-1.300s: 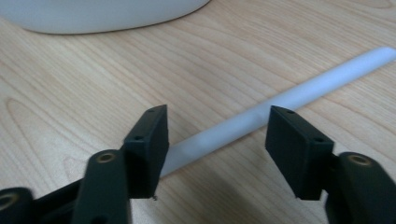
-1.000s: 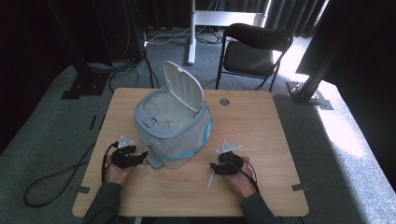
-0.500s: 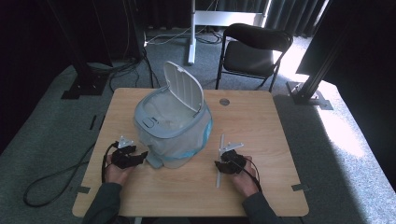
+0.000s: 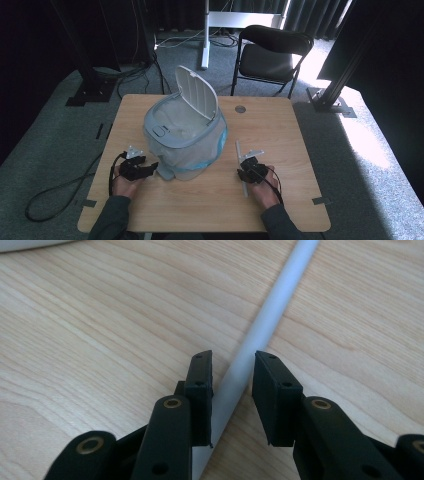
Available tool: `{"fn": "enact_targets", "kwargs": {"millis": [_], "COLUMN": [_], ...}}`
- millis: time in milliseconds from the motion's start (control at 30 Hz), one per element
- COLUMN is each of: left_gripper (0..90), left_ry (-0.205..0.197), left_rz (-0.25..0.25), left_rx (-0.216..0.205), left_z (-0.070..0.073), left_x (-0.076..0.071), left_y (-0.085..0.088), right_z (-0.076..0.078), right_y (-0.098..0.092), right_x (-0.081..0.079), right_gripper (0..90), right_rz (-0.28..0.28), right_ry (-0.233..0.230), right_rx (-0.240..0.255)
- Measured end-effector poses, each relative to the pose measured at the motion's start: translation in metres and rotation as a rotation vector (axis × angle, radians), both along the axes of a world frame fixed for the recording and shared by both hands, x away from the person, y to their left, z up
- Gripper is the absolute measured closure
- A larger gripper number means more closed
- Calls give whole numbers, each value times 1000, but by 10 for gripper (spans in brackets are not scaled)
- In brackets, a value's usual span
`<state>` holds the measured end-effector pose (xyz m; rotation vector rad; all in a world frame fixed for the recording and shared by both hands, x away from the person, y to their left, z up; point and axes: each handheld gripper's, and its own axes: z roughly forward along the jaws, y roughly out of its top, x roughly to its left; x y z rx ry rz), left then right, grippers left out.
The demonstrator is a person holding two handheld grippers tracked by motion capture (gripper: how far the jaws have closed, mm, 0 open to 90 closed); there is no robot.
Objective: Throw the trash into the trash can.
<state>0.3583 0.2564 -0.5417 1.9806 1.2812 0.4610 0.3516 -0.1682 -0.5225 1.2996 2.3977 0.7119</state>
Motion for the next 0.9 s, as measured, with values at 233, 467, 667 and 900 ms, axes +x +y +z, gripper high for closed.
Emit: {"fn": "enact_targets", "kwargs": {"millis": [233, 467, 667, 900], "left_gripper": [352, 352, 352, 352], "left_ry": [0, 0, 0, 0], "left_rz": [0, 0, 0, 0], "left_rx": [0, 0, 0, 0], "left_z": [0, 0, 0, 0], "left_x": [0, 0, 0, 0], "left_y": [0, 0, 0, 0], "right_z": [2, 2, 2, 2], "right_y": [-5, -10, -11, -15], "right_x": [2, 4, 5, 5], "right_gripper": [718, 747, 764, 745], "right_rz": [-29, -49, -65, -75], "right_ry": [31, 50, 58, 59], "right_rx": [-22, -2, 8, 12]}}
